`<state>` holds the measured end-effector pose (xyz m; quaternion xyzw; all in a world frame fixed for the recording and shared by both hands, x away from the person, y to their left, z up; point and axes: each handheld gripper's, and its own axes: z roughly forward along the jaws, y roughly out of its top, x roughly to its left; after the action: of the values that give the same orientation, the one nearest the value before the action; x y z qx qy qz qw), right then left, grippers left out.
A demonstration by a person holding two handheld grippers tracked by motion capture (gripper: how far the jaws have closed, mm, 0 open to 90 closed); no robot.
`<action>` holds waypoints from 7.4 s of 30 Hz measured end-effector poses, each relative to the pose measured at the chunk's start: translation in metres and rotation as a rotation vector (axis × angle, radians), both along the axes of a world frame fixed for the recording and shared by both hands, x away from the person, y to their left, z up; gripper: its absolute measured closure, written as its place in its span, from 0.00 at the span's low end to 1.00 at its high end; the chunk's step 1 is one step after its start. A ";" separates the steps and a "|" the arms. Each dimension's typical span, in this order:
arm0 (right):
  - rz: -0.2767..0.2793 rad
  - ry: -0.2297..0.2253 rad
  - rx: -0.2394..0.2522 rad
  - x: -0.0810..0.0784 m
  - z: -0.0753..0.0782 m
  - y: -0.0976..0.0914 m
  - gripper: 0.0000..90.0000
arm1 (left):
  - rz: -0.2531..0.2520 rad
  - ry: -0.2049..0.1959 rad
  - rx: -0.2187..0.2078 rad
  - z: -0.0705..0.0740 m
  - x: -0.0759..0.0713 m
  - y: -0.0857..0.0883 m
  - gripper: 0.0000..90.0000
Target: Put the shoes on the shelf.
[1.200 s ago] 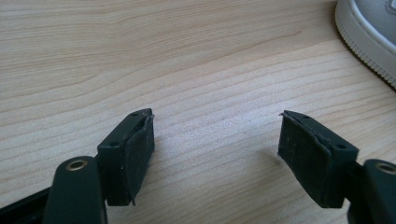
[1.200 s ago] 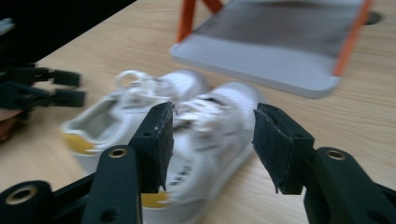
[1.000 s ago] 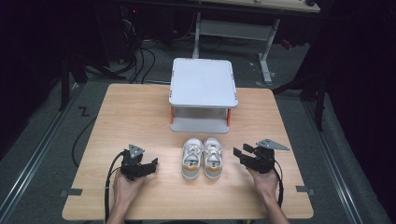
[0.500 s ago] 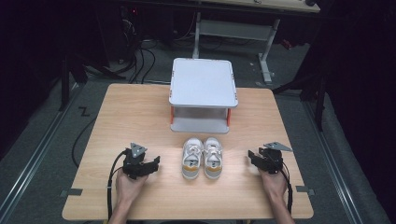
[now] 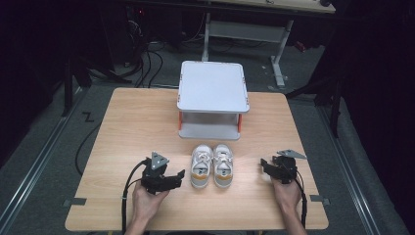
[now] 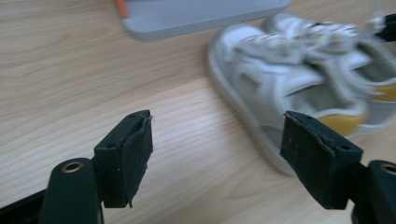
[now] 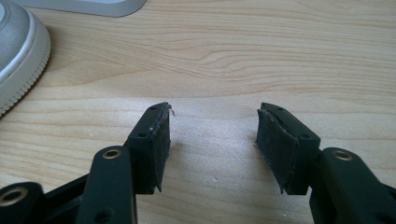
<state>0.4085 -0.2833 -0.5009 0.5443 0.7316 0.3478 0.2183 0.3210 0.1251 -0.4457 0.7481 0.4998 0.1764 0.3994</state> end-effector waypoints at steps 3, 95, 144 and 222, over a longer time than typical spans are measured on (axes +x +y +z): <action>-0.004 0.001 0.009 0.000 0.000 -0.001 0.49 | -0.030 0.016 0.000 0.007 -0.002 -0.013 0.30; -0.010 0.002 0.017 0.002 0.000 -0.002 0.46 | -0.068 0.126 0.002 0.003 0.039 -0.082 0.92; 0.324 -0.183 0.058 0.026 0.104 0.061 0.62 | -0.065 0.044 0.009 0.028 0.094 -0.073 0.92; 0.250 -0.250 0.017 0.122 0.144 0.125 0.68 | 0.095 -0.071 0.064 0.021 0.155 -0.090 0.45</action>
<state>0.5304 -0.1584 -0.3565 0.4035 0.7577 0.4433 0.2581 0.4762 0.0352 -0.4248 0.7292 0.5142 0.2373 0.3841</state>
